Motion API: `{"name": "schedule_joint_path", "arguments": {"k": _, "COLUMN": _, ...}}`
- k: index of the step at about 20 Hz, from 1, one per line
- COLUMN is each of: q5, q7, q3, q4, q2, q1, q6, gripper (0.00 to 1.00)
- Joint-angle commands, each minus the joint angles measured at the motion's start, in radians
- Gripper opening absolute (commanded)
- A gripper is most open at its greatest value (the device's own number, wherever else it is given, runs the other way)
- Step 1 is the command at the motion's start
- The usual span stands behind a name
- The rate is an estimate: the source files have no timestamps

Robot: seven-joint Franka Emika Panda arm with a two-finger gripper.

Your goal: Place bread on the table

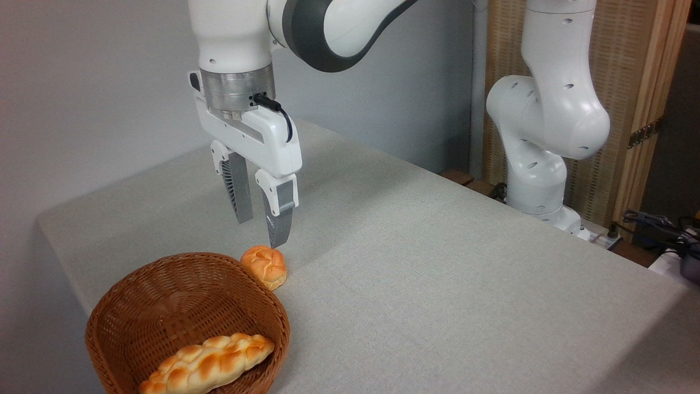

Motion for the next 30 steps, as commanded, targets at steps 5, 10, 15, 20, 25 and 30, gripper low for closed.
{"name": "schedule_joint_path", "arguments": {"k": 5, "q5": -0.001, "q7": 0.013, "q3": 0.012, "q4": 0.008, "q2": -0.002, "q1": -0.008, "q6": -0.002, "gripper": 1.00}}
{"name": "schedule_joint_path", "arguments": {"k": 10, "q5": -0.001, "q7": 0.013, "q3": 0.012, "q4": 0.008, "q2": -0.004, "q1": -0.008, "q6": -0.002, "gripper": 1.00}}
{"name": "schedule_joint_path", "arguments": {"k": 15, "q5": -0.001, "q7": 0.013, "q3": 0.012, "q4": 0.008, "q2": -0.002, "q1": -0.008, "q6": -0.002, "gripper": 1.00}}
{"name": "schedule_joint_path", "arguments": {"k": 20, "q5": 0.004, "q7": 0.021, "q3": 0.012, "q4": 0.010, "q2": -0.002, "q1": -0.008, "q6": 0.001, "gripper": 1.00}}
{"name": "schedule_joint_path", "arguments": {"k": 25, "q5": 0.008, "q7": 0.023, "q3": 0.020, "q4": 0.015, "q2": 0.003, "q1": -0.005, "q6": 0.059, "gripper": 1.00}}
{"name": "schedule_joint_path", "arguments": {"k": 30, "q5": 0.011, "q7": 0.024, "q3": 0.035, "q4": 0.011, "q2": 0.006, "q1": -0.005, "q6": 0.137, "gripper": 1.00}}
